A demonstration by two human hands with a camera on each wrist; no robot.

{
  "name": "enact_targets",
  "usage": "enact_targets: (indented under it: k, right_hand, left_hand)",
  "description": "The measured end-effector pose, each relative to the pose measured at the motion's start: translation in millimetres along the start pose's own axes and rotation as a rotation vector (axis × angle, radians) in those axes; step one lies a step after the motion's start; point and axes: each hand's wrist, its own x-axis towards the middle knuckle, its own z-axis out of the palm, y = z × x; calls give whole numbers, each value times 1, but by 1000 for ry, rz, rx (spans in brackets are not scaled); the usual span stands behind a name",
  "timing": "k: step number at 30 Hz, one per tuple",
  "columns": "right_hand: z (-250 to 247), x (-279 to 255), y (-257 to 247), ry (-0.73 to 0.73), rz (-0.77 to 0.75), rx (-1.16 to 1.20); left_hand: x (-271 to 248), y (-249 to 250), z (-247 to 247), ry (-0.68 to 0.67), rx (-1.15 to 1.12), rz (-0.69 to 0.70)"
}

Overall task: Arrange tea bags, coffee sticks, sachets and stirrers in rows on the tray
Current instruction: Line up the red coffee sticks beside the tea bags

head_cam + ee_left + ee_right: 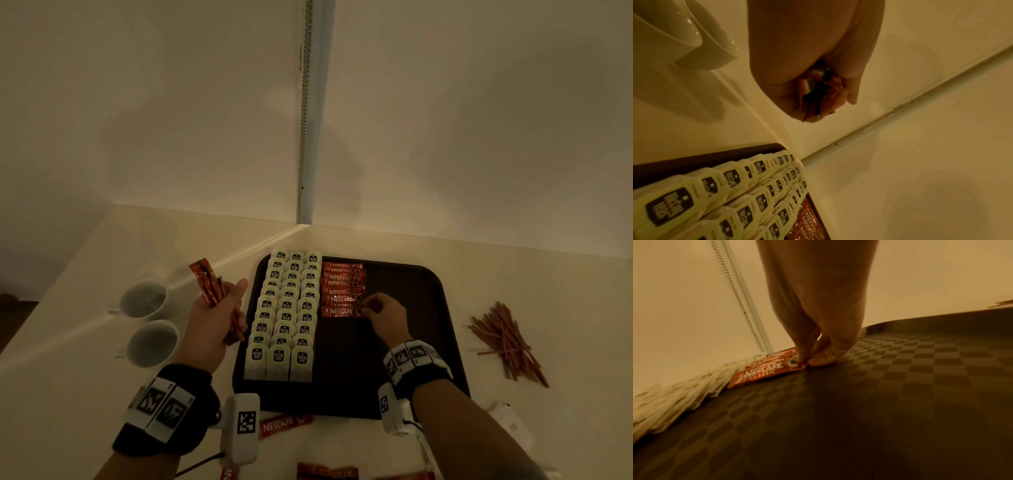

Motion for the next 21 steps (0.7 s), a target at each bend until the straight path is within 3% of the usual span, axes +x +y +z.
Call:
enact_targets:
  k: [15, 21]
  right_hand:
    - [8, 8, 5, 59, 208, -6]
    - [9, 5, 6, 55, 210, 7]
  left_hand:
    - [0, -2, -4, -7, 26, 14]
    - [0, -5, -4, -6, 31, 10]
